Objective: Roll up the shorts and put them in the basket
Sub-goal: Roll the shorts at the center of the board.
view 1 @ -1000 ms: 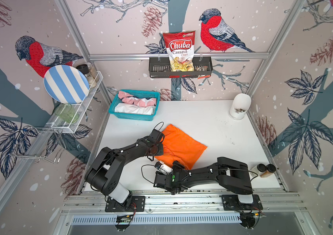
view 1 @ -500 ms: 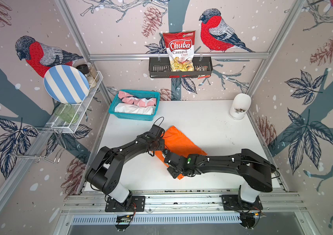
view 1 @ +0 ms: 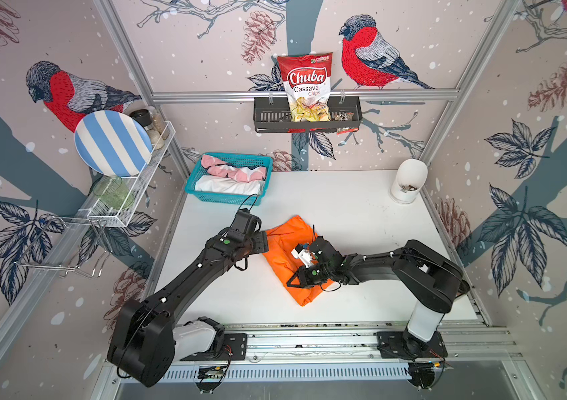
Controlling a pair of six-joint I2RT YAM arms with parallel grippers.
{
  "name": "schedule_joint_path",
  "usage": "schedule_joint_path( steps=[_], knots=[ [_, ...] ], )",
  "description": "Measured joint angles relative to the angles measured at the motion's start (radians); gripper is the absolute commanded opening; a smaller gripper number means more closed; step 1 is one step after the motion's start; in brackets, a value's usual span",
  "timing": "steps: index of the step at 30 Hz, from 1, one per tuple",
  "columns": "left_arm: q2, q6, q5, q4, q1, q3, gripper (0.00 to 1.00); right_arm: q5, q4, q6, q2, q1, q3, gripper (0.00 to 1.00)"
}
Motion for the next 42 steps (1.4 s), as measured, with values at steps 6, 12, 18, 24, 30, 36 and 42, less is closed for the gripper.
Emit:
schedule_joint_path(
  steps=[6, 12, 18, 24, 30, 36, 42],
  knots=[
    [0.005, -0.119, 0.216, 0.155, -0.016, -0.145, 0.83, -0.114, 0.214, 0.117, 0.039, -0.055, -0.079, 0.07],
    [0.098, -0.17, 0.258, 0.282, -0.021, -0.143, 0.8, -0.146, 0.25, 0.139, 0.039, -0.077, -0.099, 0.13],
    [0.256, -0.142, 0.222, 0.31, -0.01, -0.086, 0.35, -0.082, 0.054, 0.051, -0.024, -0.067, -0.047, 0.3],
    [0.307, -0.111, 0.232, 0.336, -0.009, -0.074, 0.26, 0.173, -0.286, -0.085, -0.132, 0.005, 0.074, 0.52],
    [0.318, -0.087, 0.234, 0.336, -0.008, -0.066, 0.26, 0.672, -0.674, -0.206, -0.135, 0.199, 0.331, 0.75],
    [0.319, -0.082, 0.236, 0.335, -0.008, -0.065, 0.26, 1.099, -0.941, -0.256, -0.012, 0.381, 0.544, 0.84],
    [0.319, -0.075, 0.237, 0.331, -0.007, -0.063, 0.27, 1.289, -1.05, -0.284, 0.138, 0.49, 0.664, 0.87]
  ],
)
